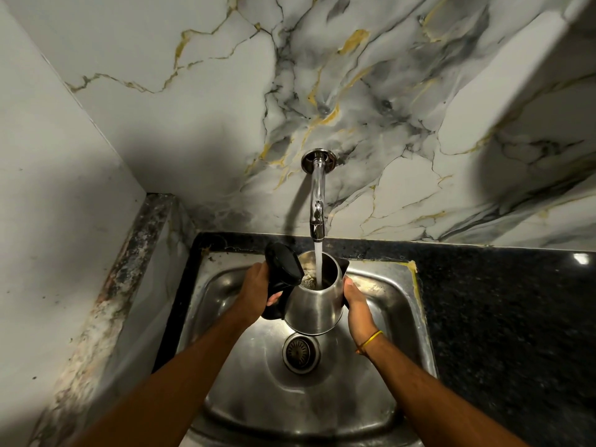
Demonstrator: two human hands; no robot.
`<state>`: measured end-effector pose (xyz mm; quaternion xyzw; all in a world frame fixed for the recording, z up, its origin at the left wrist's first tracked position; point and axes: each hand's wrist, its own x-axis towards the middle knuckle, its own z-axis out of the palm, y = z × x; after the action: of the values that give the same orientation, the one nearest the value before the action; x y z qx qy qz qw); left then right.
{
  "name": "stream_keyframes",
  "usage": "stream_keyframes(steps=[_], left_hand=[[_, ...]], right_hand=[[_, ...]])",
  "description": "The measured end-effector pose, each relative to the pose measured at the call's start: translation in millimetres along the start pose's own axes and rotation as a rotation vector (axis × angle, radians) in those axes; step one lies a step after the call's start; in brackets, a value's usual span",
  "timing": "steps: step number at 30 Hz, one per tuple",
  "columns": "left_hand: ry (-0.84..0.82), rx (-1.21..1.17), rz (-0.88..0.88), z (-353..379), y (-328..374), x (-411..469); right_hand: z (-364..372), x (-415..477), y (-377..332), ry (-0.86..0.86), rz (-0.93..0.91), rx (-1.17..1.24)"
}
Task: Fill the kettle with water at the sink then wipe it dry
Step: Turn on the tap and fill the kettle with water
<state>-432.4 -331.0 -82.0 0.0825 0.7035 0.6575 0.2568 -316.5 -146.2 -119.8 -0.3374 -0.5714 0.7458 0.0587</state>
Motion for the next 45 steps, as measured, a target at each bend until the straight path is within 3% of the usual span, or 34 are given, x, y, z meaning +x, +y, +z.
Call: stream_keyframes(steps=[39,45], left_hand=[[0.038,-0.077,-0.08,6,4,5],[0.046,-0.071,-0.095,3,-2,7]], right_hand=[[3,-6,-10,0.043,0.013,-0.006],[-6,0,-7,0.055,-0.09,-0.073]])
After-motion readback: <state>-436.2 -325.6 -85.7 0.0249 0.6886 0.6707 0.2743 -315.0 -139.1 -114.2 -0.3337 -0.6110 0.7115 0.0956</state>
